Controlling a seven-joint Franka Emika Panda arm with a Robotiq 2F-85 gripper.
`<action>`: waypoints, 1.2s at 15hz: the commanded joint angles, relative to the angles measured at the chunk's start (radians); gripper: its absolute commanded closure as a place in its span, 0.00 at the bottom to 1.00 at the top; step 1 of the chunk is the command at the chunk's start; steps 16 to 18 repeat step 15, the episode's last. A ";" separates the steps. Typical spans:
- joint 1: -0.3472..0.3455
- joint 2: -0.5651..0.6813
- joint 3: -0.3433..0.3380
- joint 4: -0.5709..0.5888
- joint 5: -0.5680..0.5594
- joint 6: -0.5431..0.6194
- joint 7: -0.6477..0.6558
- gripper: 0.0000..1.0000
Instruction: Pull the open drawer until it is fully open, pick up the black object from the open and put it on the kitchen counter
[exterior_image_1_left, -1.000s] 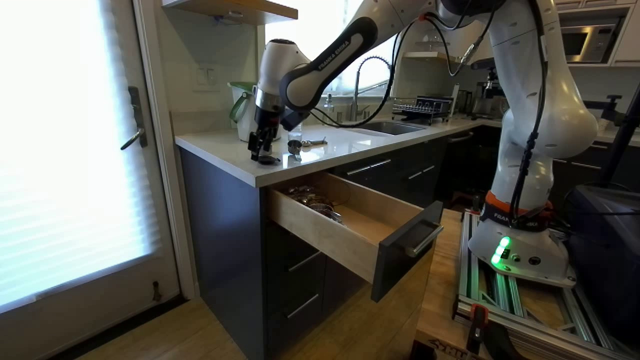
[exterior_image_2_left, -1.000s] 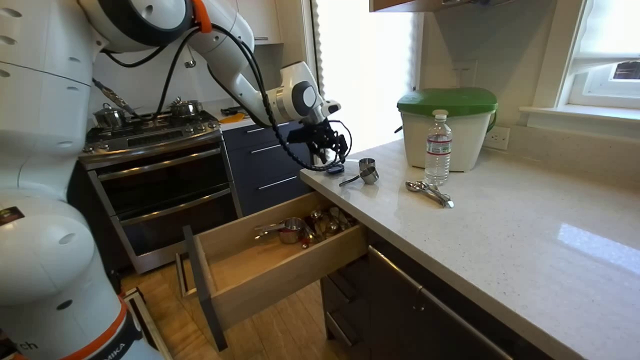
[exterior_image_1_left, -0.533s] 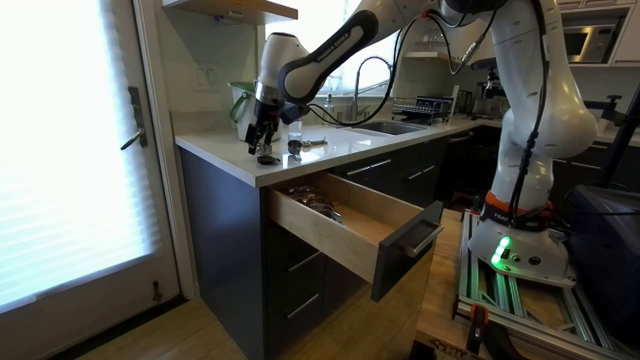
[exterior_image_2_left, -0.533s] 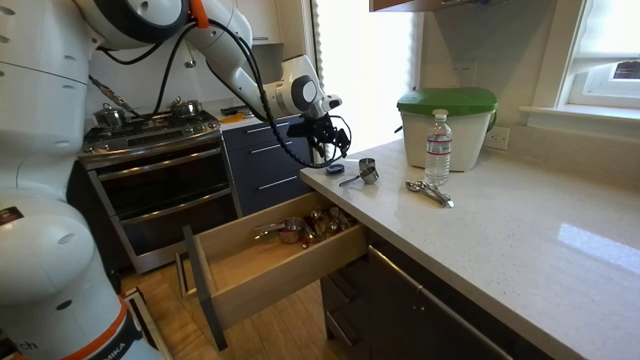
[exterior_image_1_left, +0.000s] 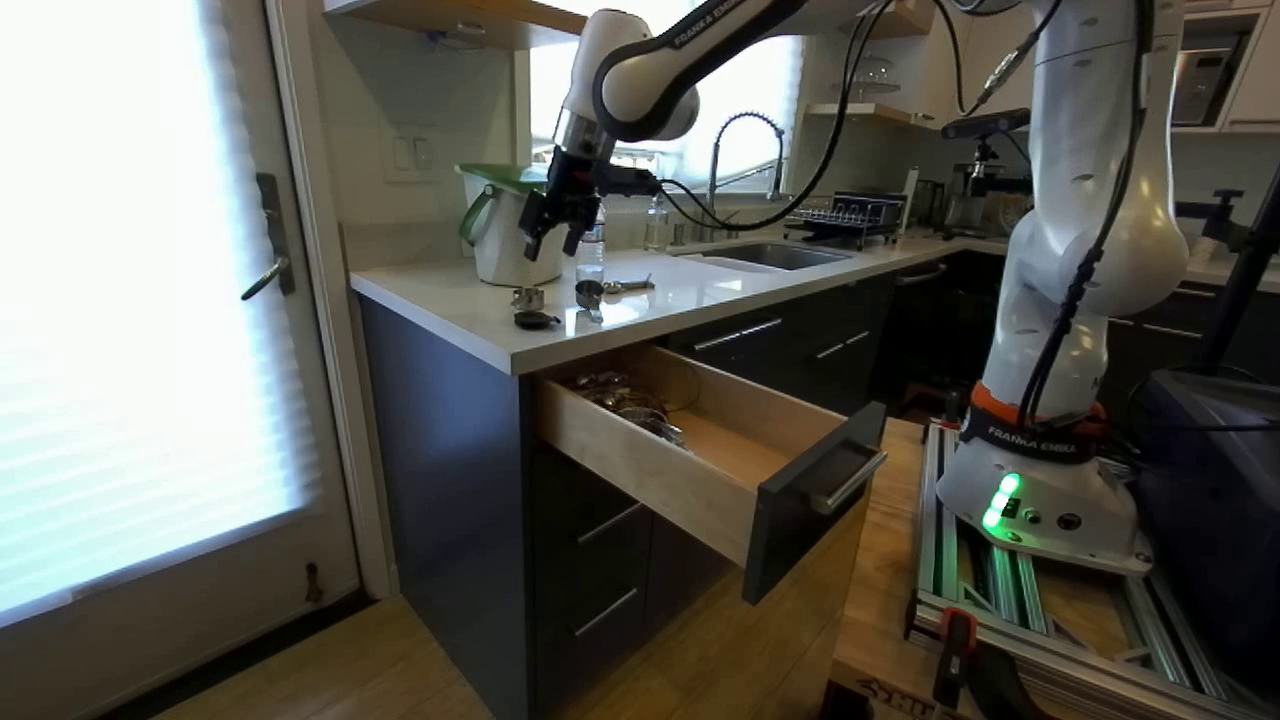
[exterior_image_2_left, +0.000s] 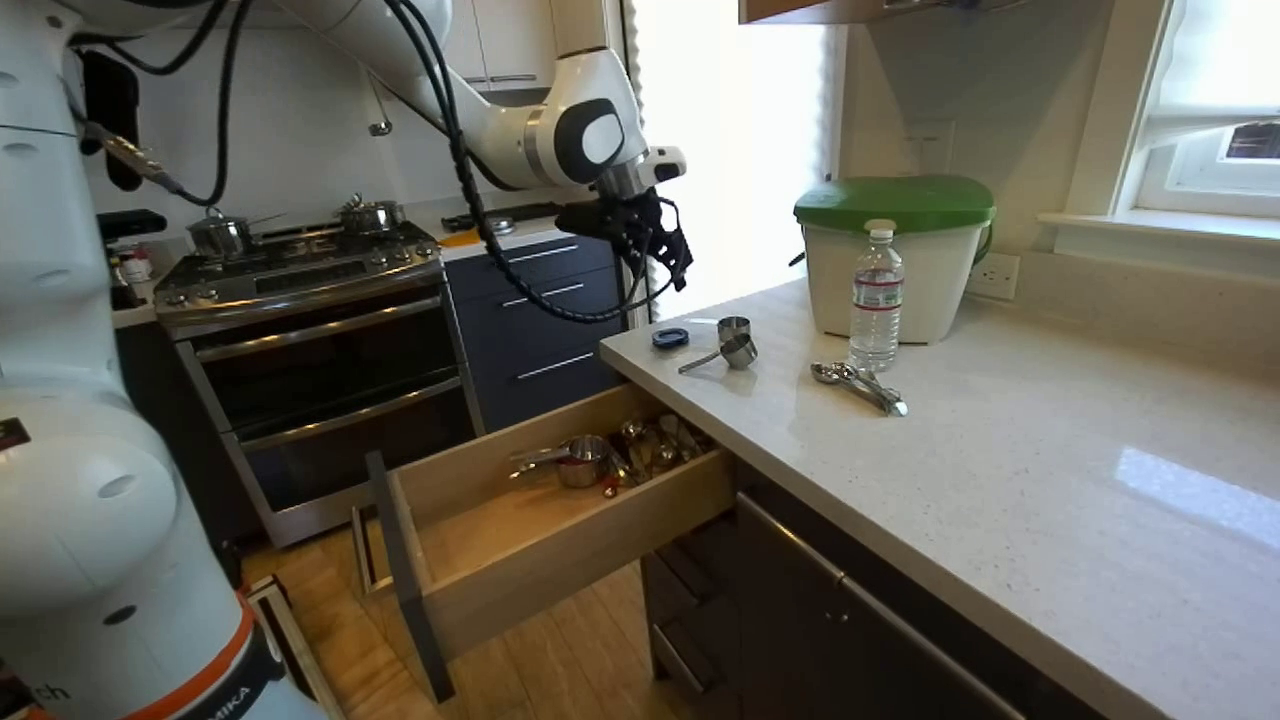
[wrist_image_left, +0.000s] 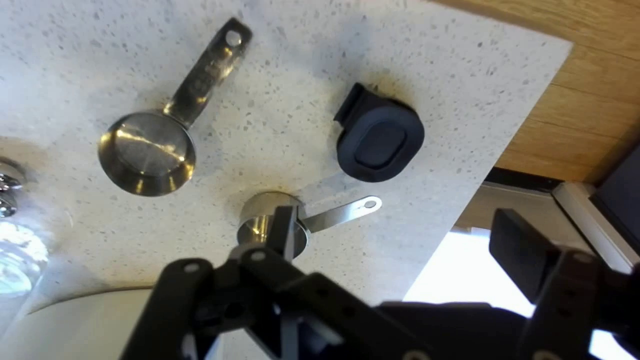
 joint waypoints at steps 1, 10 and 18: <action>-0.024 -0.182 0.014 -0.190 0.073 0.012 -0.008 0.00; -0.055 -0.408 0.009 -0.361 0.118 -0.021 -0.029 0.00; -0.057 -0.390 0.013 -0.349 0.117 -0.021 -0.029 0.00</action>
